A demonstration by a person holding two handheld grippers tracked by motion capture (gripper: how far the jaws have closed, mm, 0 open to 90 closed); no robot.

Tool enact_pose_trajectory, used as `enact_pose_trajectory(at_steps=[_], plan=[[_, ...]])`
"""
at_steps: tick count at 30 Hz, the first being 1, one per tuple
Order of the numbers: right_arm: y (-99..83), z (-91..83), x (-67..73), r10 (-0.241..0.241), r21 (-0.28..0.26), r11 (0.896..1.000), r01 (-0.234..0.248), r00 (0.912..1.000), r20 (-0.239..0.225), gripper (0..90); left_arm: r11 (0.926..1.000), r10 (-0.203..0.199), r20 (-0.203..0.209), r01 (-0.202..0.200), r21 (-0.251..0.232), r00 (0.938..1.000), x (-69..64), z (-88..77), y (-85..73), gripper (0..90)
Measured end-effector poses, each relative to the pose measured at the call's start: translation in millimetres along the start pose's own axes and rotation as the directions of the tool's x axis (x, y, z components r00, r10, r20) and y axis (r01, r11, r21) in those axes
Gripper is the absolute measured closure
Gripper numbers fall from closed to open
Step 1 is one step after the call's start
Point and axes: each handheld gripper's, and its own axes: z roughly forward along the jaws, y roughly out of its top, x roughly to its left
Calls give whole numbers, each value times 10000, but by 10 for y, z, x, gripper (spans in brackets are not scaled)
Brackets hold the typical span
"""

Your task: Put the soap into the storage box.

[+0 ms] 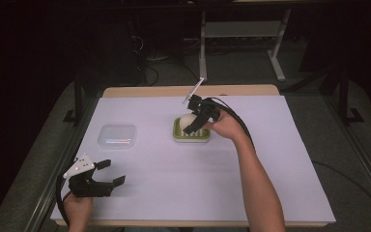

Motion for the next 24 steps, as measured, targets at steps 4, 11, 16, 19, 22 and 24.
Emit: enact_pose_trajectory(at_steps=[4, 11, 16, 19, 22, 24], plan=[[-3, 23, -14, 101, 101, 9999, -101, 9999, 23, 244, 10000, -20, -5, 20, 30, 10000, 8, -4, -3, 132], [-15, 63, -56, 183, 162, 9997, -185, 9997, 165, 244, 10000, -20, 4, 20, 53, 10000, 2, 3, -2, 132], [-23, 81, -84, 345, 163, 9993, -348, 9992, 197, 244, 10000, -20, -15, 20, 52, 10000, 6, -1, -4, 132], [-26, 101, -102, 417, 232, 9988, -424, 9987, 281, 244, 10000, -16, -8, 16, 50, 10000, 2, 0, -2, 132], [-36, 132, -120, 498, 376, 9980, -508, 9984, 271, 244, 10000, -40, -2, 40, 45, 10000, -1, 2, -2, 132], [-43, 158, -128, 534, 474, 9974, -547, 9981, 295, 244, 10000, -73, -5, 73, 43, 10000, -1, 3, -4, 132]])
